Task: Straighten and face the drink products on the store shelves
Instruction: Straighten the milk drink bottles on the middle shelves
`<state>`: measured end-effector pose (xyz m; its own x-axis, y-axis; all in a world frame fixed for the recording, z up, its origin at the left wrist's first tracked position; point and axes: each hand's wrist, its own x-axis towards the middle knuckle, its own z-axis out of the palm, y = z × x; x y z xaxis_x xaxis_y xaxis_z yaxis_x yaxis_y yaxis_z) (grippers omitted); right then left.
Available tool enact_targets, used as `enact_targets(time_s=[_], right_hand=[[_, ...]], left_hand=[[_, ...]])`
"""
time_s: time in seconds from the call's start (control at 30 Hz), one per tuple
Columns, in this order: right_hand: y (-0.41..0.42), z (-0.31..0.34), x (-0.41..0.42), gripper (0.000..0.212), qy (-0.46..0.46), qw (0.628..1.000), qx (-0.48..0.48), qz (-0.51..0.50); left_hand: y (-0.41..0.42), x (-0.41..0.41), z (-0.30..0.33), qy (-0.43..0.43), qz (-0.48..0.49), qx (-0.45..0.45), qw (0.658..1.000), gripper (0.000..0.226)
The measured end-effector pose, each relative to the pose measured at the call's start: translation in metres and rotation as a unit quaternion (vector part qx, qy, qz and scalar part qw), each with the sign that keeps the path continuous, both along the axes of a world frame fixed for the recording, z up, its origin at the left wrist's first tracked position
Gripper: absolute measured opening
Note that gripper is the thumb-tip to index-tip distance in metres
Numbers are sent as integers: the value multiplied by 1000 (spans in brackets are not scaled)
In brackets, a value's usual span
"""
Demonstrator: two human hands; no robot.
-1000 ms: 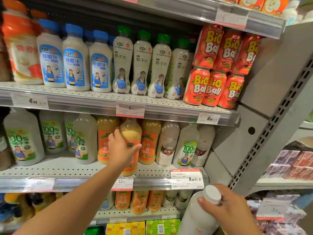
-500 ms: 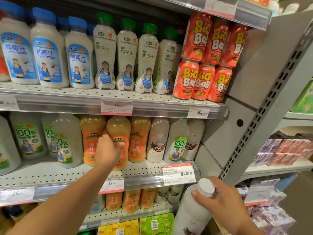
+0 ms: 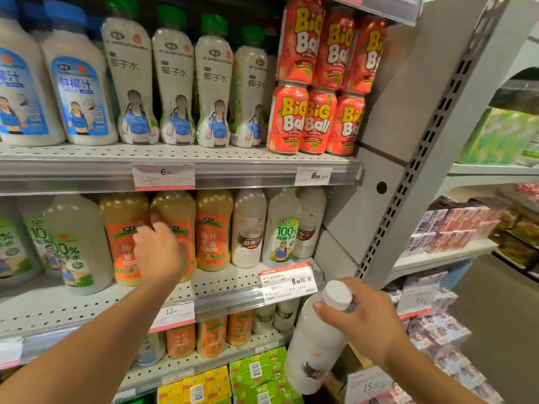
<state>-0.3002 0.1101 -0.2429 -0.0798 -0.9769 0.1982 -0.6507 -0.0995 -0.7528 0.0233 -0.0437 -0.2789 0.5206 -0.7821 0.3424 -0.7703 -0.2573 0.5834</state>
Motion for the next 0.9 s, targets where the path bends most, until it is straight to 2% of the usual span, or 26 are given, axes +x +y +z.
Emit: enact_targets(time_s=[0.07, 0.13, 0.2, 0.23, 0.27, 0.3, 0.33, 0.37, 0.4, 0.43, 0.53, 0.63, 0.73, 0.83, 0.9], right_hand=[[1, 1, -2, 40, 0, 1000, -13, 4], [0, 2, -5, 41, -11, 1000, -13, 14], [-1, 2, -8, 42, -20, 1000, -8, 22], [-3, 2, -9, 44, -18, 999, -9, 25], [-6, 2, -11, 46, -15, 1000, -11, 26], [-8, 3, -12, 44, -10, 1000, -15, 26], [-11, 4, -14, 39, -7, 999, -21, 25], [-14, 5, -15, 32, -2, 999, -28, 24], [-17, 8, -16, 27, 3, 999, -33, 22], [-20, 11, -17, 24, 8, 999, -37, 20], [-32, 19, -17, 25, 13, 998, -58, 7], [-43, 28, -14, 31, 0, 998, -69, -3], [-52, 35, -13, 39, -15, 998, -32, 58], [-68, 48, -19, 62, -142, 974, 66, 162], [-91, 50, -26, 45, -195, 971, 42, 129]], left_hand=[[3, -3, 8, 3, 22, 2, 1000, 48], [17, -17, 10, -15, -8, -52, 999, 52], [44, -49, 4, -31, -166, -91, 981, 66], [62, -69, 1, 11, -284, -63, 957, 69], [80, -91, 0, 88, -391, 6, 916, 70], [97, -112, -1, 175, -471, 82, 861, 72], [109, -132, -4, 241, -514, 127, 814, 76], [118, -149, -7, 272, -536, 138, 787, 83], [124, -162, -8, 281, -544, 128, 780, 88], [128, -172, -8, 290, -545, 111, 779, 92], [130, -193, -3, 308, -501, 52, 807, 93], [125, -207, 0, 335, -444, -3, 831, 83], [118, -207, -1, 344, -394, -41, 851, 74], [117, -190, -6, 338, -344, -51, 874, 75], [121, -173, -7, 334, -307, -58, 889, 74]])
